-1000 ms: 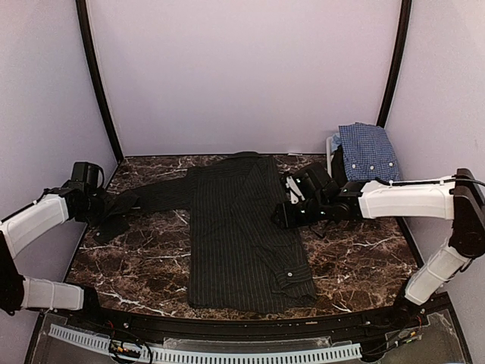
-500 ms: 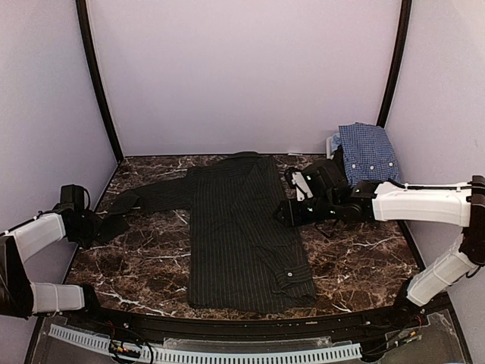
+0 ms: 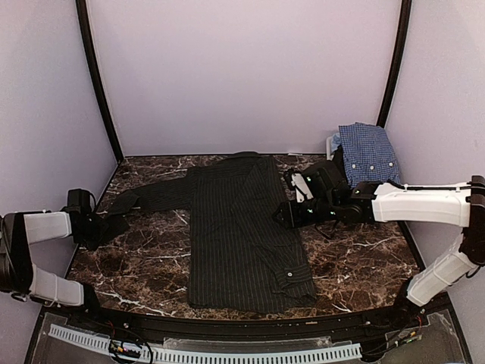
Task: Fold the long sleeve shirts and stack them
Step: Pick up the sleeve from the 1/3-folded shirt.
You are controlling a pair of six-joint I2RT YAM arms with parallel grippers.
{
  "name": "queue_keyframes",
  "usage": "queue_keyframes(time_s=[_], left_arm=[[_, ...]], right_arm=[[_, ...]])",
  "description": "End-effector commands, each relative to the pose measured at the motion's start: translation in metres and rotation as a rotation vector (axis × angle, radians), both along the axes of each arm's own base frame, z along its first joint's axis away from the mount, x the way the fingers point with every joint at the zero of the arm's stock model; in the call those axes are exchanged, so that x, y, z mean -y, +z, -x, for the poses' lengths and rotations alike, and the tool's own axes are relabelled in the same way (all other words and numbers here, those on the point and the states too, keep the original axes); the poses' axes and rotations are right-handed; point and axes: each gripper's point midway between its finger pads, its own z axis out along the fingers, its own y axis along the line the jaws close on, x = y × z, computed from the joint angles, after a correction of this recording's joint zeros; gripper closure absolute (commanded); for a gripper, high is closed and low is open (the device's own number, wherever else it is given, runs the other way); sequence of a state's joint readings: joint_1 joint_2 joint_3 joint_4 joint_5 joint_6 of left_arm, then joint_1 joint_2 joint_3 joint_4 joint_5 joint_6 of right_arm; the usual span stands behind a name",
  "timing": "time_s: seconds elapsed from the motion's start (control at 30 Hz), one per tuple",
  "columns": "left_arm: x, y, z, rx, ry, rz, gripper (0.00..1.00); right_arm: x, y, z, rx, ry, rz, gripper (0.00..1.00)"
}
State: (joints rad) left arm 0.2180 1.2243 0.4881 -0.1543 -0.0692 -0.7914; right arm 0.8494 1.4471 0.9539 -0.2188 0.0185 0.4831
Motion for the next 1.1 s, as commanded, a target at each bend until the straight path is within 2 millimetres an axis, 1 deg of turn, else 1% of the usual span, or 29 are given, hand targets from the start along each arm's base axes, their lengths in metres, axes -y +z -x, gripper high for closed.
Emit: queue_keyframes(time_s=[0.0, 0.13, 0.3, 0.33, 0.37, 0.4, 0.43, 0.47, 0.5, 0.53, 0.57, 0.6, 0.63, 0.67, 0.7, 0.73, 0.77, 0.8, 0.83, 0.87, 0.9, 0.93, 1.0, 1.03, 1.07], left_arm=[[-0.009, 0.000, -0.005, 0.001, 0.010, -0.040, 0.51], [-0.019, 0.002, -0.007, -0.010, 0.027, -0.096, 0.56], [-0.031, 0.003, -0.008, -0.033, 0.053, -0.158, 0.67], [-0.032, 0.005, -0.010, -0.031, 0.052, -0.165, 0.74], [-0.033, 0.006, -0.011, -0.028, 0.047, -0.167, 0.78], [-0.033, 0.009, -0.014, -0.017, 0.042, -0.167, 0.87], [-0.032, 0.013, -0.017, -0.009, 0.031, -0.171, 0.91], [-0.032, 0.021, -0.022, 0.009, 0.025, -0.178, 0.98], [-0.030, 0.027, -0.025, 0.018, 0.003, -0.192, 0.99], [-0.031, 0.041, -0.034, 0.045, -0.001, -0.215, 1.00], [-0.026, 0.052, -0.038, 0.060, -0.037, -0.239, 1.00], [-0.025, 0.069, -0.047, 0.094, -0.045, -0.267, 1.00], [-0.015, 0.082, -0.055, 0.115, -0.101, -0.295, 1.00], [-0.013, 0.101, -0.065, 0.150, -0.117, -0.326, 1.00], [0.001, 0.108, -0.071, 0.149, -0.183, -0.352, 1.00], [0.007, 0.125, -0.081, 0.178, -0.210, -0.376, 1.00], [0.023, 0.126, -0.087, 0.161, -0.291, -0.400, 1.00], [0.033, 0.140, -0.097, 0.186, -0.329, -0.416, 1.00], [0.052, 0.135, -0.102, 0.160, -0.419, -0.437, 1.00], [0.062, 0.145, -0.109, 0.176, -0.455, -0.452, 1.00], [0.080, 0.137, -0.112, 0.140, -0.540, -0.476, 1.00], [0.090, 0.138, -0.118, 0.130, -0.574, -0.495, 1.00], [0.132, 0.134, -0.123, 0.129, -0.732, -0.531, 1.00], [0.145, 0.136, -0.125, 0.134, -0.792, -0.540, 1.00], [0.165, 0.127, -0.124, 0.122, -0.863, -0.538, 1.00]], right_arm=[[-0.009, 0.007, -0.001, 0.023, 0.020, -0.035, 0.50], [-0.009, 0.005, -0.001, 0.021, 0.021, -0.031, 0.50], [-0.009, 0.006, -0.001, 0.020, 0.019, -0.036, 0.51], [-0.009, 0.007, -0.001, 0.021, 0.019, -0.036, 0.50], [-0.008, 0.008, -0.001, 0.022, 0.018, -0.038, 0.50], [-0.008, 0.009, 0.000, 0.023, 0.018, -0.038, 0.50], [-0.008, 0.009, 0.000, 0.022, 0.018, -0.039, 0.50], [-0.008, 0.010, 0.000, 0.023, 0.016, -0.042, 0.50], [-0.008, 0.010, 0.000, 0.022, 0.018, -0.041, 0.50], [-0.008, 0.011, 0.000, 0.024, 0.018, -0.043, 0.50], [-0.008, 0.012, -0.001, 0.025, 0.016, -0.044, 0.50], [-0.009, 0.013, -0.001, 0.027, 0.017, -0.045, 0.50], [-0.009, 0.014, -0.001, 0.029, 0.019, -0.048, 0.50], [-0.010, 0.016, -0.002, 0.031, 0.017, -0.049, 0.50], [-0.010, 0.017, -0.002, 0.033, 0.018, -0.050, 0.50], [-0.011, 0.018, -0.003, 0.035, 0.019, -0.052, 0.50], [-0.012, 0.019, -0.003, 0.036, 0.019, -0.053, 0.50], [-0.012, 0.020, -0.004, 0.037, 0.019, -0.053, 0.50], [-0.013, 0.020, -0.004, 0.037, 0.019, -0.053, 0.50], [-0.013, 0.021, -0.005, 0.038, 0.020, -0.053, 0.50], [-0.014, 0.022, -0.005, 0.038, 0.020, -0.053, 0.50], [-0.014, 0.021, -0.005, 0.037, 0.020, -0.051, 0.50], [-0.014, 0.022, -0.005, 0.037, 0.021, -0.049, 0.50], [-0.014, 0.022, -0.005, 0.035, 0.020, -0.048, 0.50], [-0.014, 0.021, -0.006, 0.034, 0.020, -0.045, 0.50]])
